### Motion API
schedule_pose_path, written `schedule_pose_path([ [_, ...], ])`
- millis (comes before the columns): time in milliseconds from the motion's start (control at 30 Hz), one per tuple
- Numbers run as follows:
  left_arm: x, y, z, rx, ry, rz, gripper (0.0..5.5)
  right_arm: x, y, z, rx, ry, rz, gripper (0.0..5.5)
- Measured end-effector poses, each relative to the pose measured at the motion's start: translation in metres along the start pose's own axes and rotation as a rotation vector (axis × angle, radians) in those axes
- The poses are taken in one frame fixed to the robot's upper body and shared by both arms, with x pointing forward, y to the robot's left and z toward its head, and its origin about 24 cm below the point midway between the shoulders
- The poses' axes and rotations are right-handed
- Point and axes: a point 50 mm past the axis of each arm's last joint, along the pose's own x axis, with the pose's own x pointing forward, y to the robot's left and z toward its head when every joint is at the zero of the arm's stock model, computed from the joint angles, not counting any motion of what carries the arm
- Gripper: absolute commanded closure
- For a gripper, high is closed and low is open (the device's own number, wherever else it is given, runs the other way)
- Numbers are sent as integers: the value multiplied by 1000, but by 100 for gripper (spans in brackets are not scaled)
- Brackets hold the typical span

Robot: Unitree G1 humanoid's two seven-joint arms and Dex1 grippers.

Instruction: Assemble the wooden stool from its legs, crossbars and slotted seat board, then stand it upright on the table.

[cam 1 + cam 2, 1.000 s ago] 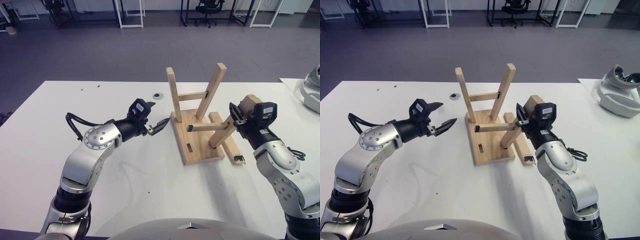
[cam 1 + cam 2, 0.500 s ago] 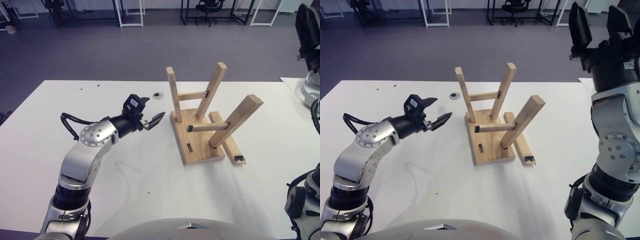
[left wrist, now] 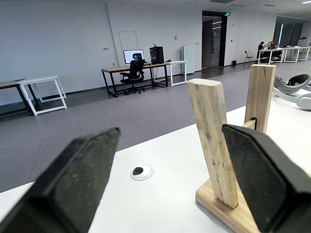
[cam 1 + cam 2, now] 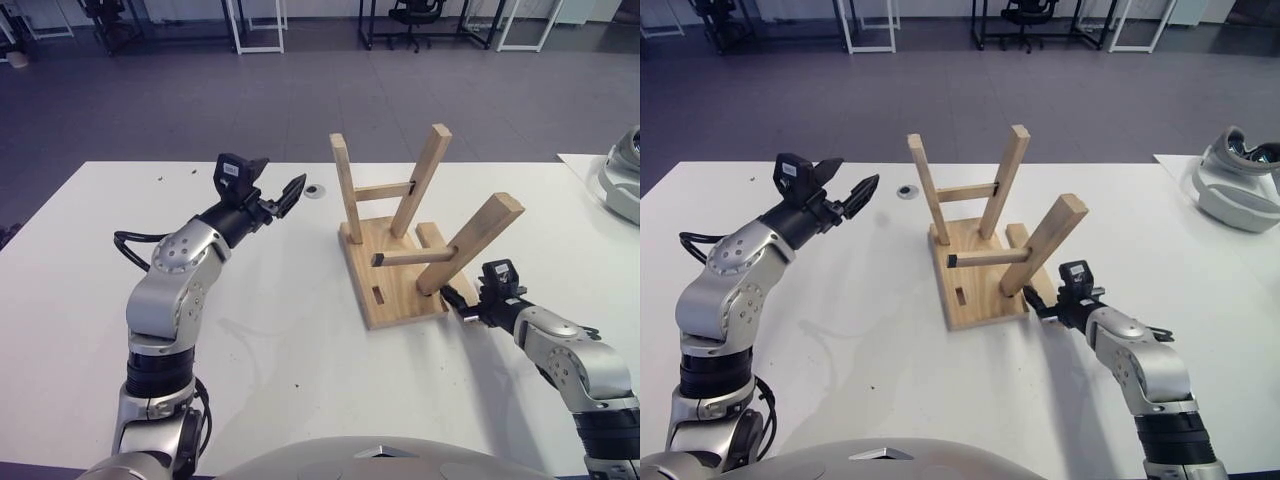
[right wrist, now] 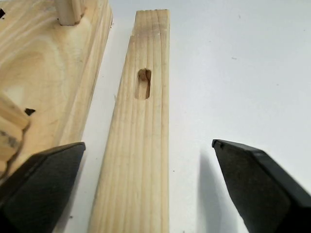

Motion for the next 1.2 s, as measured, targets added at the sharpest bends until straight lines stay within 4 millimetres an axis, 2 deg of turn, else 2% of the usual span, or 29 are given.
schedule_pose_path([
  [333, 2, 1, -4, -9, 13, 3, 164, 4, -7, -7, -63, 3, -36, 306],
  [400, 5, 3, 4, -13, -27, 17, 164, 5, -13, -6, -32, -40, -69, 341],
  [433, 7, 2, 12, -58, -83, 3, 164, 5, -19, -2, 7, -92, -98, 342],
  [467, 11, 0, 29, -142, -184, -41, 164, 2, -32, 21, 11, -219, -150, 342],
  [500, 15, -6, 47, -212, -286, -103, 164, -6, -45, 55, -29, -377, -209, 342],
  [567, 18, -14, 81, -346, -451, -236, 164, -33, -54, 127, -243, -667, -265, 342],
  [600, 21, -14, 91, -412, -495, -281, 164, -42, -48, 148, -330, -752, -252, 342],
  [633, 28, -13, 105, -496, -537, -332, 164, -52, -24, 177, -482, -880, -164, 343],
  [700, 39, -16, 123, -603, -578, -419, 164, -69, 27, 209, -692, -1076, 19, 343],
  [733, 43, -16, 131, -644, -594, -450, 164, -75, 50, 213, -758, -1131, 113, 343],
  [800, 48, -18, 140, -689, -608, -494, 164, -80, 80, 216, -809, -1197, 240, 343],
  [833, 48, -21, 142, -703, -606, -522, 164, -82, 88, 218, -824, -1218, 276, 343],
  [933, 47, -26, 144, -723, -600, -562, 193, -84, 94, 217, -849, -1228, 314, 343],
  [1200, 41, -26, 145, -724, -626, -579, 333, -82, 94, 214, -868, -1210, 343, 343],
])
